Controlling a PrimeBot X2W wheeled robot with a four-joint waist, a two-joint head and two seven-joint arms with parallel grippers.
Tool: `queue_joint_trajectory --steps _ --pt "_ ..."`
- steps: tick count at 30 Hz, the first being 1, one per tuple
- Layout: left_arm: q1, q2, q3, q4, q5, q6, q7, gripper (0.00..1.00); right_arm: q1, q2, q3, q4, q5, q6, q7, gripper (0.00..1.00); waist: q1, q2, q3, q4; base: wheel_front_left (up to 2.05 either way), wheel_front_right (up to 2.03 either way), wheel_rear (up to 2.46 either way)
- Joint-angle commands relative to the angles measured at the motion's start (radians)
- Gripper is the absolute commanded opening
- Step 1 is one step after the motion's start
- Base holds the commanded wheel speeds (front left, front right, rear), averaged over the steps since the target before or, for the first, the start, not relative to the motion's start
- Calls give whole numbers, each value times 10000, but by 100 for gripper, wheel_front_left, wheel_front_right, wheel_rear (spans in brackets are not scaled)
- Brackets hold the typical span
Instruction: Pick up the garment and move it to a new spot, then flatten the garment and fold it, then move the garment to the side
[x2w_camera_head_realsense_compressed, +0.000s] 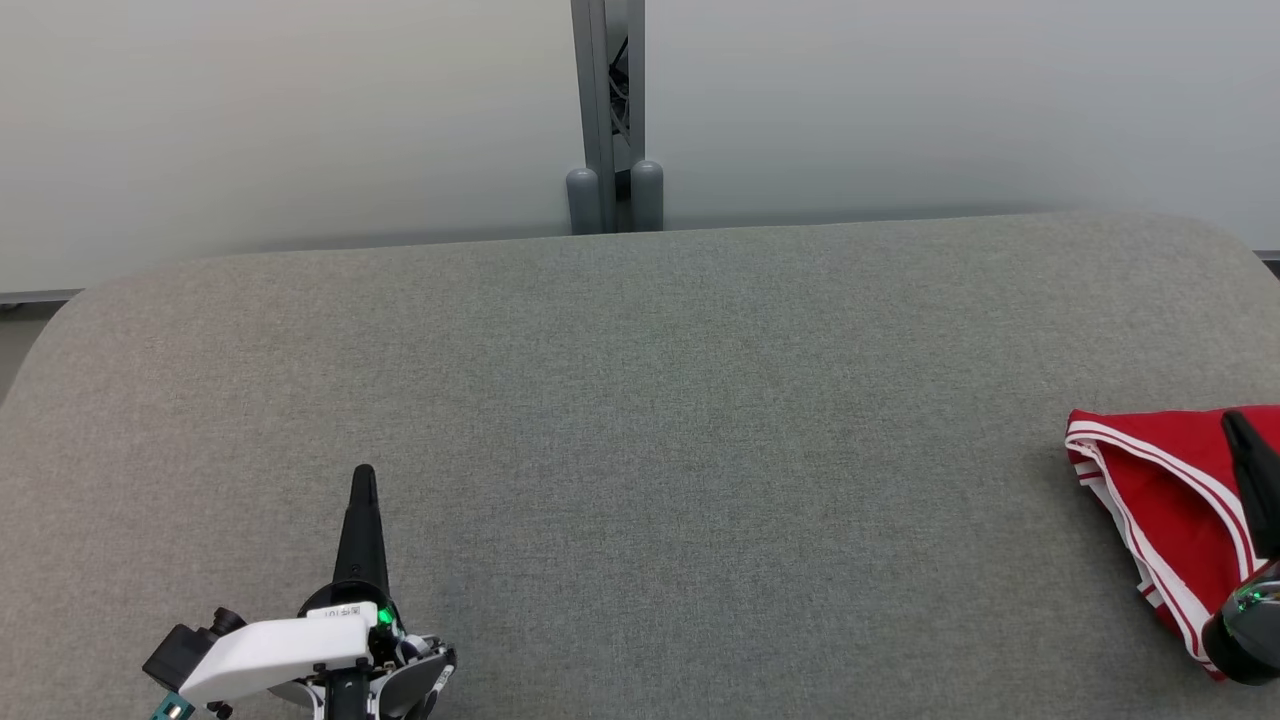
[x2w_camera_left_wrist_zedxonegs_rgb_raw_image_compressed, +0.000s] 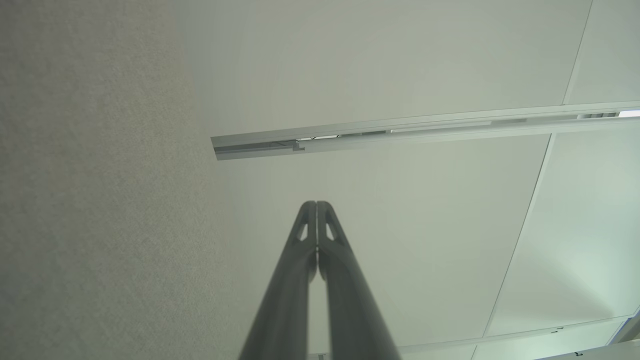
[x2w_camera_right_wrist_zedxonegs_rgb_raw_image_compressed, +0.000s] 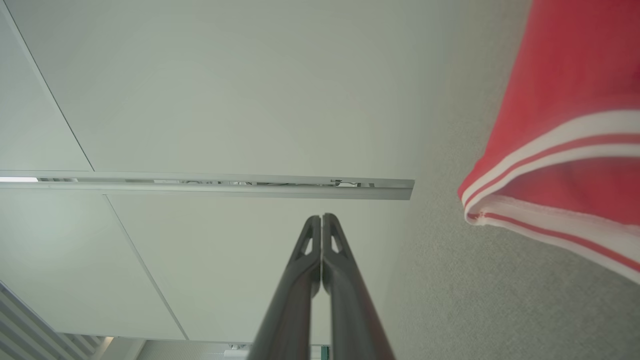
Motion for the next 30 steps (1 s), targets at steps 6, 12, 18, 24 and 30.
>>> queue_joint_trajectory --steps 6,12,18,24,30 --pt "-138 31 40 6 -77 -48 -32 0 -60 -76 -31 3 55 0 59 0 0 0 0 0 0 0 0" --pt "-138 31 41 5 -78 -47 -32 0 -60 -76 -34 3 55 0 59 0 0 0 0 0 0 0 0" --pt "-137 31 41 5 -78 -48 -32 0 -60 -76 -34 3 55 0 59 0 0 0 0 0 0 0 0" --pt "-137 31 41 5 -78 -48 -32 0 -60 -76 -31 3 55 0 59 0 0 0 0 0 0 0 0" --pt "-137 31 41 4 -78 -48 -32 0 -60 -76 -31 3 55 0 59 0 0 0 0 0 0 0 0"
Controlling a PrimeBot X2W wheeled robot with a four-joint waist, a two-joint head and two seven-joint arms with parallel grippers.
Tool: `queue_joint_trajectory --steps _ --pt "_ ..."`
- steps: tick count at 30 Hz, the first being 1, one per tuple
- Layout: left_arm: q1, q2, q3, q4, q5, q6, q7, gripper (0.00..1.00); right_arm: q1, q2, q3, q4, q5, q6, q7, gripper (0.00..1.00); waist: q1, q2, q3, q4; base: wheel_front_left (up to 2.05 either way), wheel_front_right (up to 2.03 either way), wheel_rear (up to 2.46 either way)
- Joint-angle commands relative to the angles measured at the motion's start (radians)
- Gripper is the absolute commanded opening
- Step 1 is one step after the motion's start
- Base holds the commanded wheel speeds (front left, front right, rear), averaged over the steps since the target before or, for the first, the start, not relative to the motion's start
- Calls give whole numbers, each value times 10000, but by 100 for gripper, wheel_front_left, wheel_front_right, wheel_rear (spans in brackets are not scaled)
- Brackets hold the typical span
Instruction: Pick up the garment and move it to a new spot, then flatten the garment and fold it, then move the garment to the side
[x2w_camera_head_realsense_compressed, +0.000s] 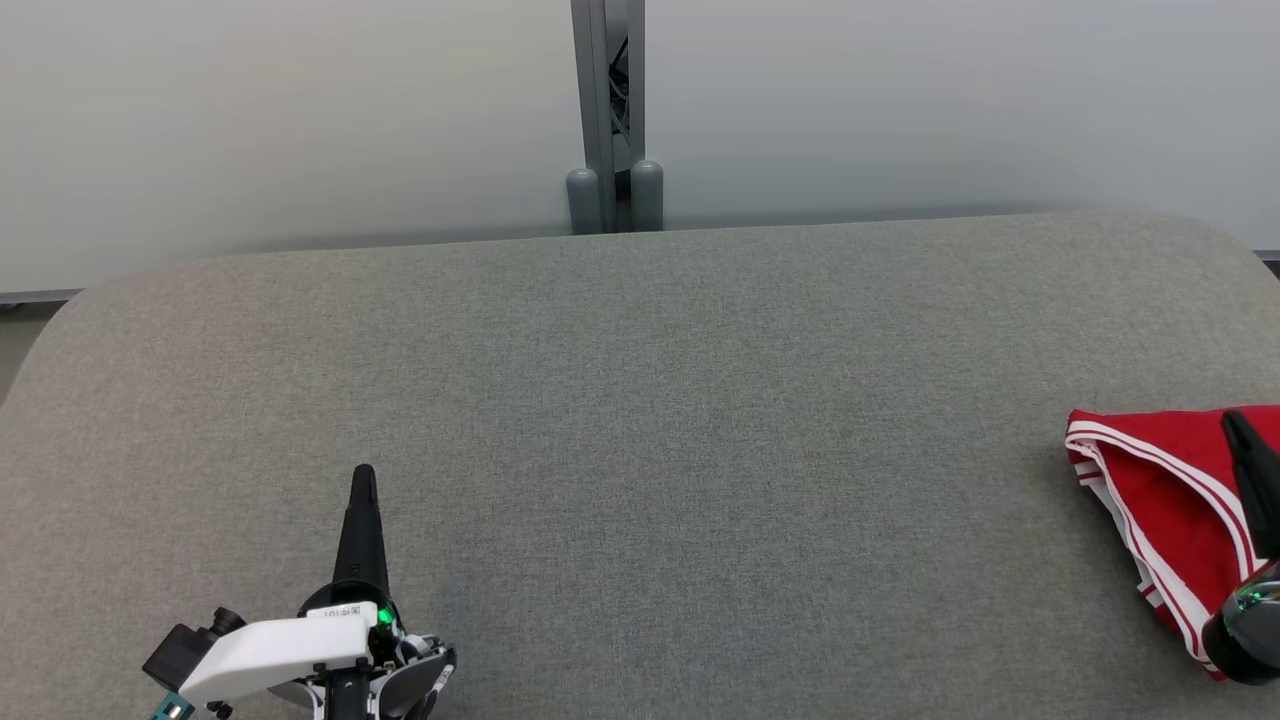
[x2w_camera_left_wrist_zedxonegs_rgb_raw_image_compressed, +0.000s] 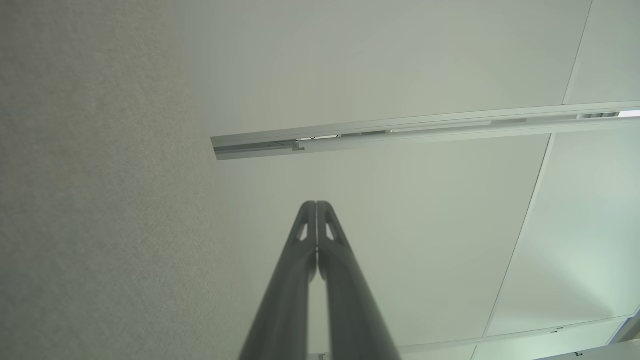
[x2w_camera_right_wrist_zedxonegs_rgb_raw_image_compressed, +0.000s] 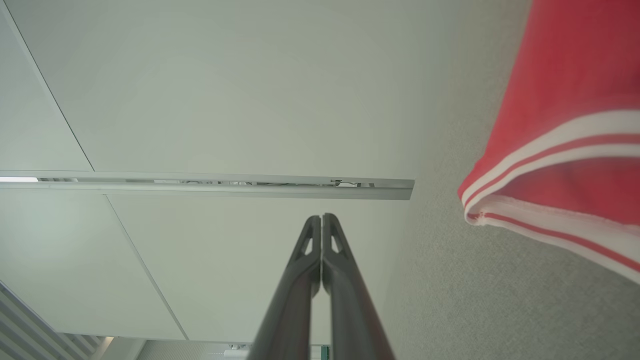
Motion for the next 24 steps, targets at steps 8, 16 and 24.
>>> queue_joint_trajectory --steps 8,16,24 --pt "-134 31 41 4 -78 -49 -32 0 -60 -76 -32 3 55 0 55 0 0 0 0 0 0 0 0" --pt "-133 31 41 4 -78 -49 -32 0 -60 -76 -32 3 55 0 55 0 0 0 0 0 0 0 0" --pt "-133 31 41 3 -78 -49 -32 0 -60 -76 -29 3 55 0 57 0 0 0 0 0 0 0 0"
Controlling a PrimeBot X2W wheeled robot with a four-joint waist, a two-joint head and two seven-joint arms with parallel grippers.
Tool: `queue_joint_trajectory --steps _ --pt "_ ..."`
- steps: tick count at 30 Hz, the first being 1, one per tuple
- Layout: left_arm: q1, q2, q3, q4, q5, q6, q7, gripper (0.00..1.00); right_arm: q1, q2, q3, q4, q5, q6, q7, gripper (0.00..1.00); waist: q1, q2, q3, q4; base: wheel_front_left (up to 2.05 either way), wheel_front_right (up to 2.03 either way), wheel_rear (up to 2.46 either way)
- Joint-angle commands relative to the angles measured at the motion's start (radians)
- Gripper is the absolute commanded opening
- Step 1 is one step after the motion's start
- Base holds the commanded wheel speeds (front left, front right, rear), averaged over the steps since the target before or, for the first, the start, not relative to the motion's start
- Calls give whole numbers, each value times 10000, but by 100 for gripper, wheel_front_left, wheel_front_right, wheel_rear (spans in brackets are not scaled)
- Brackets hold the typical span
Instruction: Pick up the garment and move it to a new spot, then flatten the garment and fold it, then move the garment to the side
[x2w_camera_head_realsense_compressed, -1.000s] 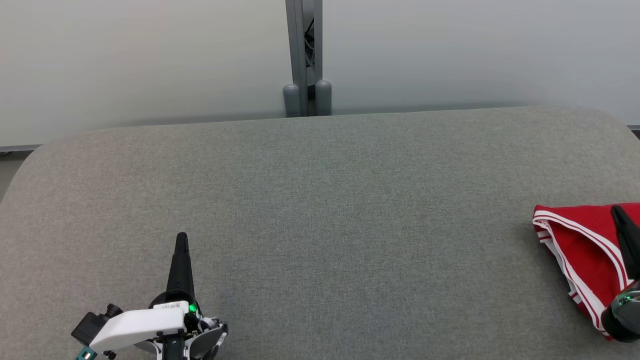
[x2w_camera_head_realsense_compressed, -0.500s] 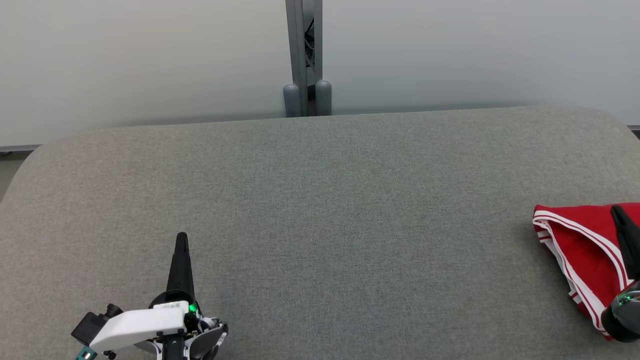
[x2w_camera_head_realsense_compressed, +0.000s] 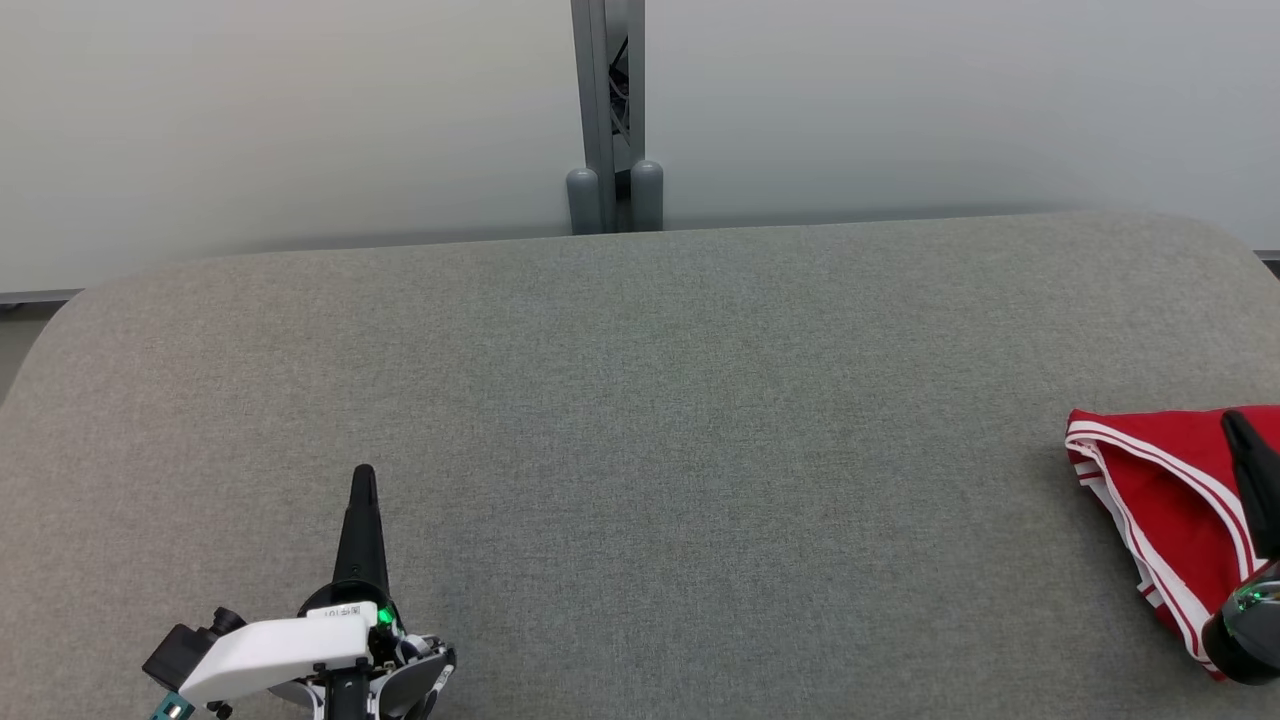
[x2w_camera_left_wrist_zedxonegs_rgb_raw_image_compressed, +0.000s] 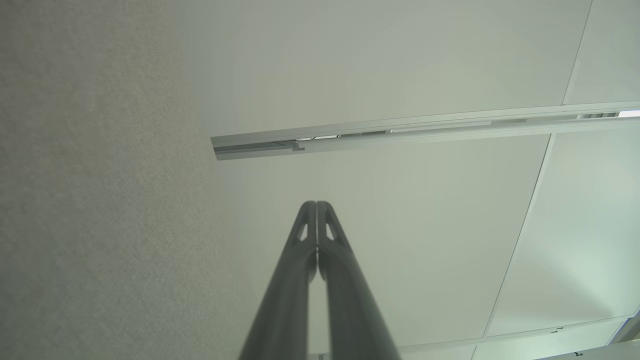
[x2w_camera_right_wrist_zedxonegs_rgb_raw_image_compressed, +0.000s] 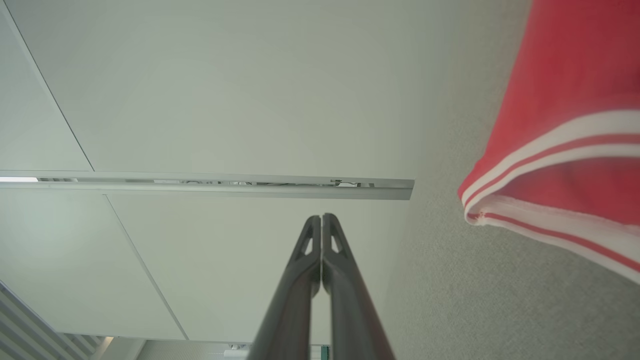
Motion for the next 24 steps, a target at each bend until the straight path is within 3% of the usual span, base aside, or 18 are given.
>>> queue_joint_trajectory --steps 1,24 --pt "-132 31 41 3 -78 -47 -32 0 -60 -76 -32 3 55 0 57 0 0 0 0 0 0 0 0" --pt "-131 31 42 3 -77 -47 -32 0 -59 -77 -32 3 55 0 57 0 0 0 0 0 0 0 0"
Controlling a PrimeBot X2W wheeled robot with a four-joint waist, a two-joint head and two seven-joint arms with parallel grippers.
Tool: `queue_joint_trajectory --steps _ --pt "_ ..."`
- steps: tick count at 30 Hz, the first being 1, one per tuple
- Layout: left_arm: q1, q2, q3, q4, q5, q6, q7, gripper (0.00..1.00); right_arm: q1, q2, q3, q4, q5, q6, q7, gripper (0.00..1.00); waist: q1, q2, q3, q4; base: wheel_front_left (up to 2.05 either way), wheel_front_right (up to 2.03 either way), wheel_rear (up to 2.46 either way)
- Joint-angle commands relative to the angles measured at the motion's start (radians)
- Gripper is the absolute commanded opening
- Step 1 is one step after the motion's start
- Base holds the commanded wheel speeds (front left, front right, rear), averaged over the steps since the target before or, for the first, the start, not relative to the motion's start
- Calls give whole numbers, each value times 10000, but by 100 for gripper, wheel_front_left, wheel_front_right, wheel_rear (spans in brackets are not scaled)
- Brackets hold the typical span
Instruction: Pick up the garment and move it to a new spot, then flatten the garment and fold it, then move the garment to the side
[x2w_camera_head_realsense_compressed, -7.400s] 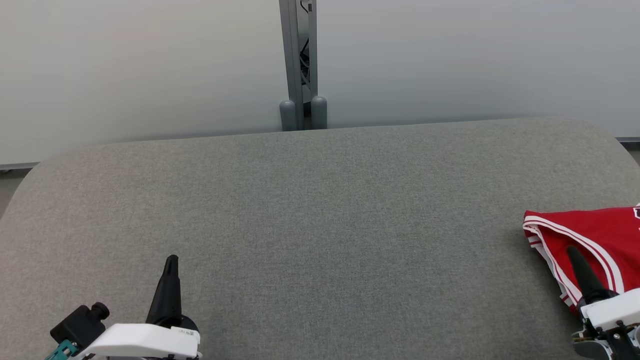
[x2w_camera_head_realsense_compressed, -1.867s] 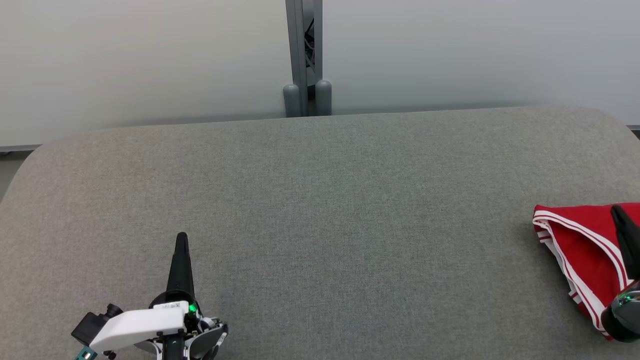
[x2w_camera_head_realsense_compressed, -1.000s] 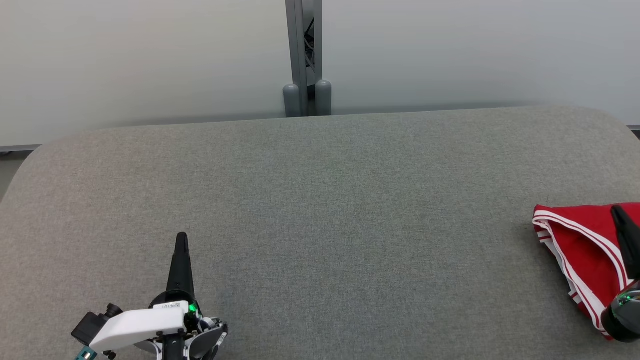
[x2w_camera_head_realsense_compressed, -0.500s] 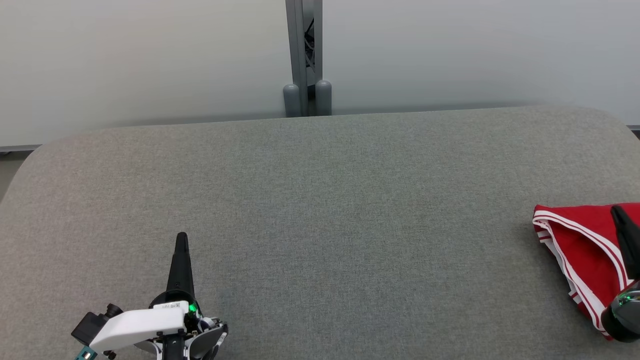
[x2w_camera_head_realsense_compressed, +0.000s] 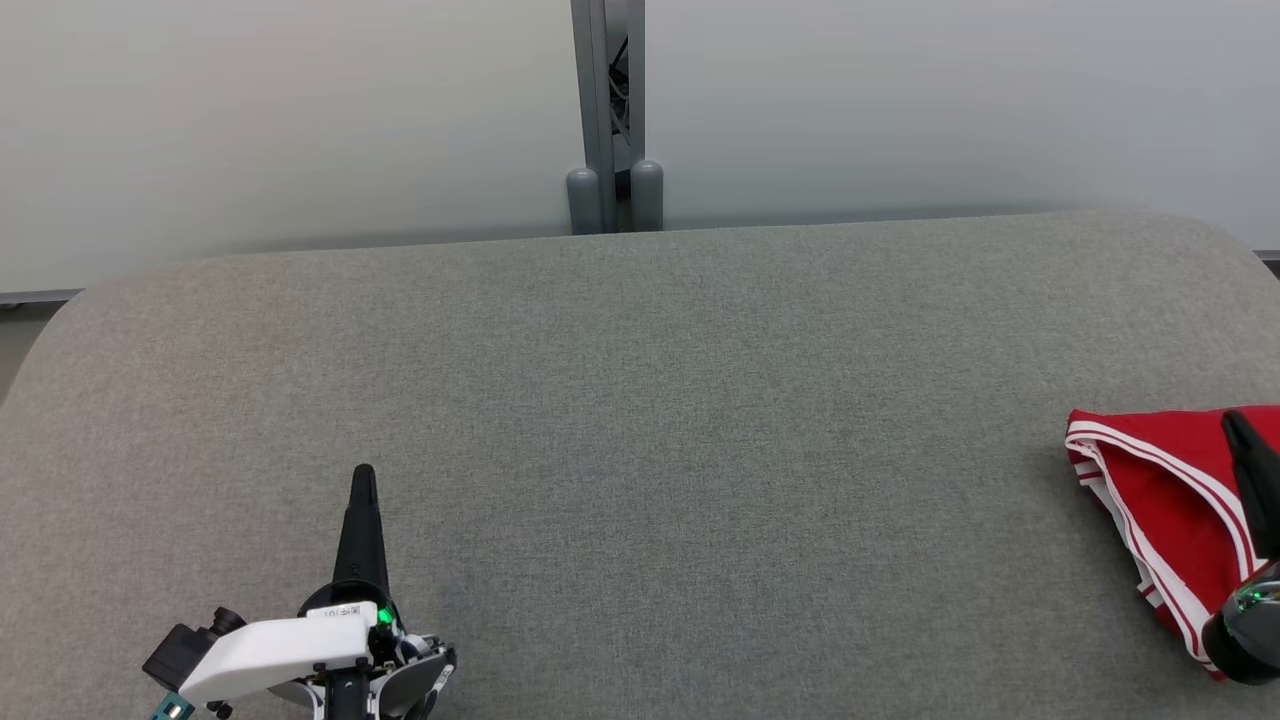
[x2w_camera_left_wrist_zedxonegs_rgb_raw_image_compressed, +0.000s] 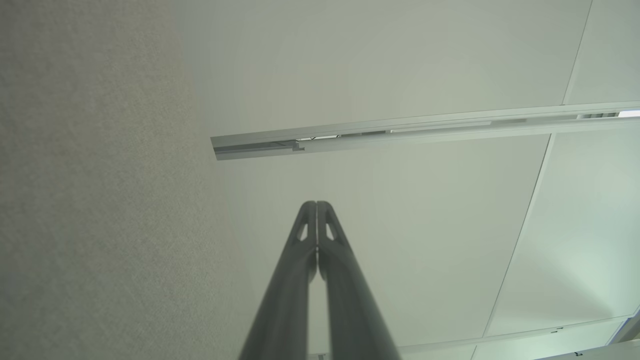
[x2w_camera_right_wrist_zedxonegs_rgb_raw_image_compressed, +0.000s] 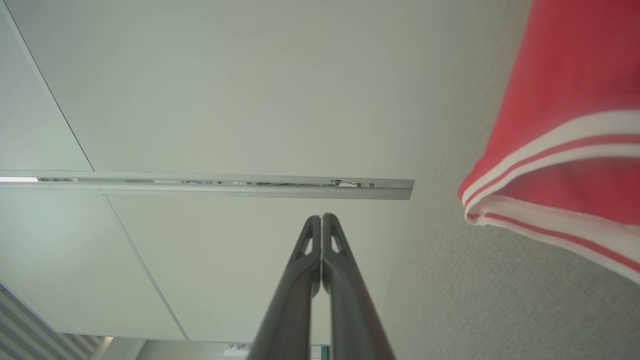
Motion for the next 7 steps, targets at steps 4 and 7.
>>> queue_joint_trajectory --steps 4,7 --pt "-130 31 42 2 -75 -49 -32 0 -58 -77 -33 3 55 0 58 0 0 0 0 0 0 0 0" --pt "-130 31 42 2 -76 -49 -32 0 -58 -77 -34 3 55 0 58 0 0 0 0 0 0 0 0"
